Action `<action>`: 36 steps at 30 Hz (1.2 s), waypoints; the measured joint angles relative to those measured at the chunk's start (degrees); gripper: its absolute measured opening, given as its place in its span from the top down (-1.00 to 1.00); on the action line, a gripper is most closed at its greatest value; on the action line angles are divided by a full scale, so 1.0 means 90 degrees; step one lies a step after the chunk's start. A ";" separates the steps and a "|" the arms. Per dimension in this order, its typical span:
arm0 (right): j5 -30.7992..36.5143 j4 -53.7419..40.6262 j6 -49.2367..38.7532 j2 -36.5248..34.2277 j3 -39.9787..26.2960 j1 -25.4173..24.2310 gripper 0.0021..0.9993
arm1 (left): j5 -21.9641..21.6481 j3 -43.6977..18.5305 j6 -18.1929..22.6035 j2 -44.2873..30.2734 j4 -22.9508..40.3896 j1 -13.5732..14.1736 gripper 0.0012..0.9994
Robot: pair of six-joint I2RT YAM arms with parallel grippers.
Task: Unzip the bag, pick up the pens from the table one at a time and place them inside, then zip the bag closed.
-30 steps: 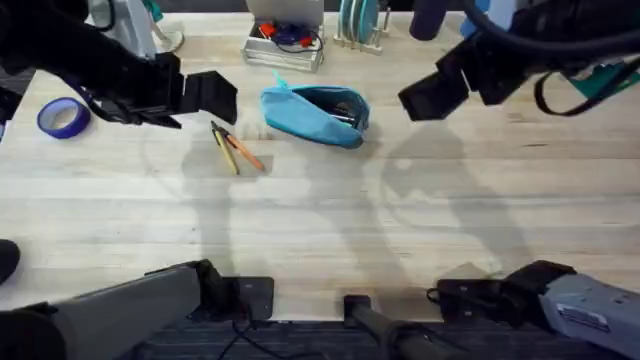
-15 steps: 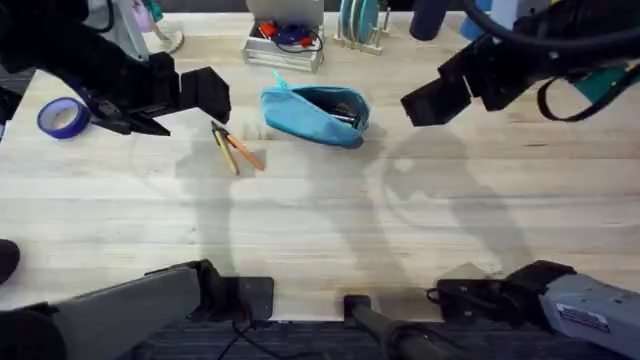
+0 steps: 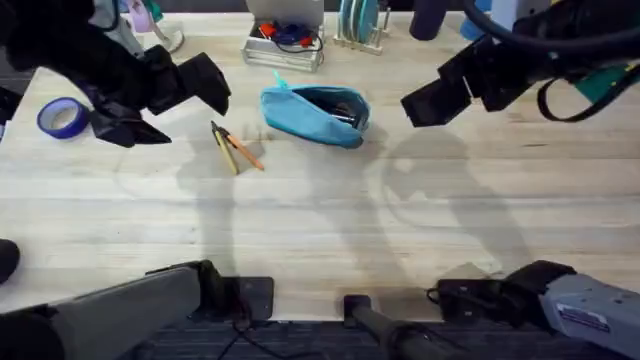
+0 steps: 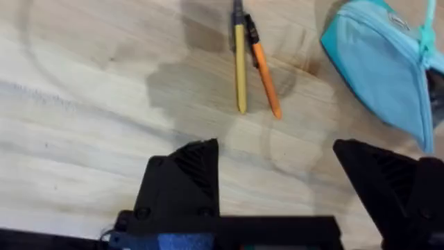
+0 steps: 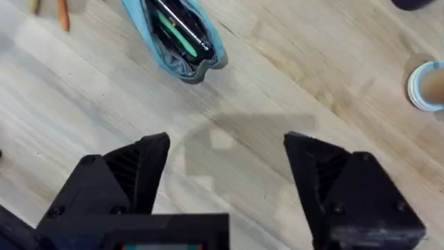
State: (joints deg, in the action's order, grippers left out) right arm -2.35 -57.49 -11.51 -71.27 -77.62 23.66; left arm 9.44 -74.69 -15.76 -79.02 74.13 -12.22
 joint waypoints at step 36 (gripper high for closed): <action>0.0000 -0.0001 0.0046 0.0001 0.0000 0.0000 -0.99 | -0.0700 0.2260 -0.0597 -0.0414 -0.2579 0.0373 -0.99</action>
State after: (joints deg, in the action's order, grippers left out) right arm -2.35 -57.49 -11.09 -71.26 -77.62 23.66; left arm 3.14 -54.35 -21.12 -82.75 50.92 -8.86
